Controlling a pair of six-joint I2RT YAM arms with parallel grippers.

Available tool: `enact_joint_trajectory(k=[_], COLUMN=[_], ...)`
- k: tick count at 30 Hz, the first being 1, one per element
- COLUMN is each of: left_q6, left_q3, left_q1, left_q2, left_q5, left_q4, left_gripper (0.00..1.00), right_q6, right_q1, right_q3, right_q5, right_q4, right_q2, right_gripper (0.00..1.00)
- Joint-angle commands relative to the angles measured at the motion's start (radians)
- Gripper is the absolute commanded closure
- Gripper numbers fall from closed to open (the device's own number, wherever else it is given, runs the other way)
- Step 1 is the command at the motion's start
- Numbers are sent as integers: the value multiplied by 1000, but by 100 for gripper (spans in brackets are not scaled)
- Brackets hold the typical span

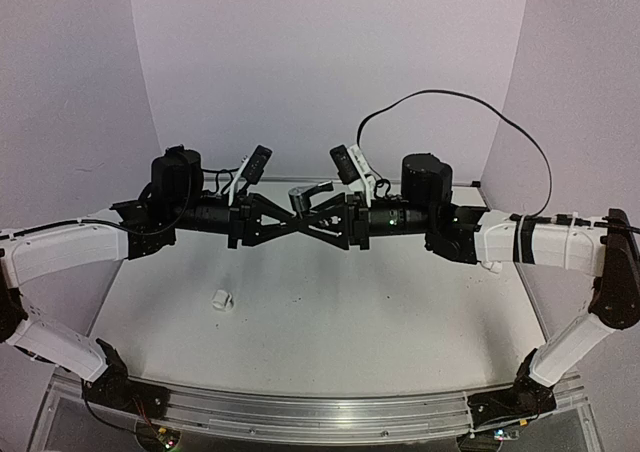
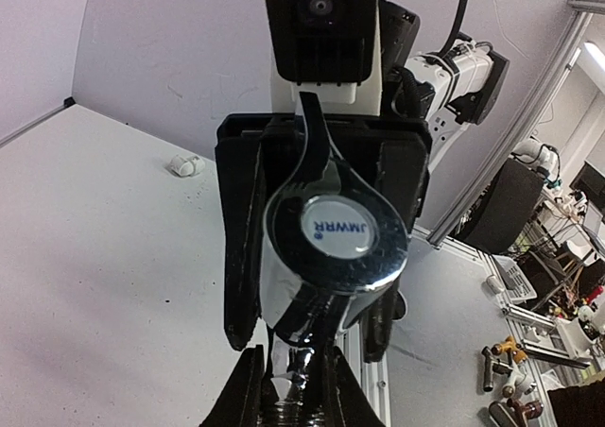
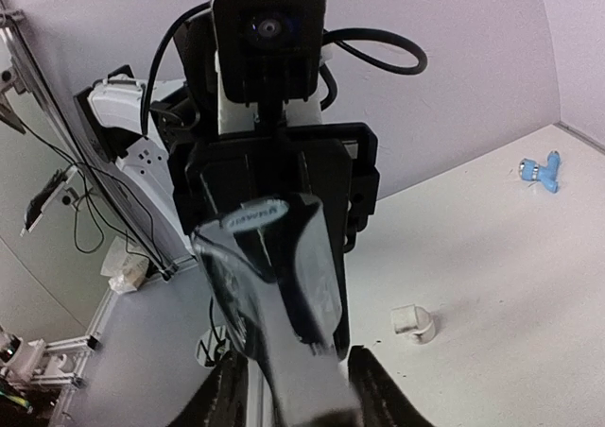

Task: Install the water faucets
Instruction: Pass from the left arm to the right

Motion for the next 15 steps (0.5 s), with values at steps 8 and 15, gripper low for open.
enact_joint_trajectory(k=[8, 15], left_q6=[-8, -3], left_q3=[74, 69], left_q1=[-7, 8], left_q2=[19, 14], left_q5=[28, 49], left_q4=[19, 8], left_gripper=[100, 84], right_q6=[24, 18], right_q1=[10, 9], right_q3=[50, 16], right_q5=[-12, 103], right_q4=[77, 76], right_q2=[7, -16], right_gripper=[100, 100])
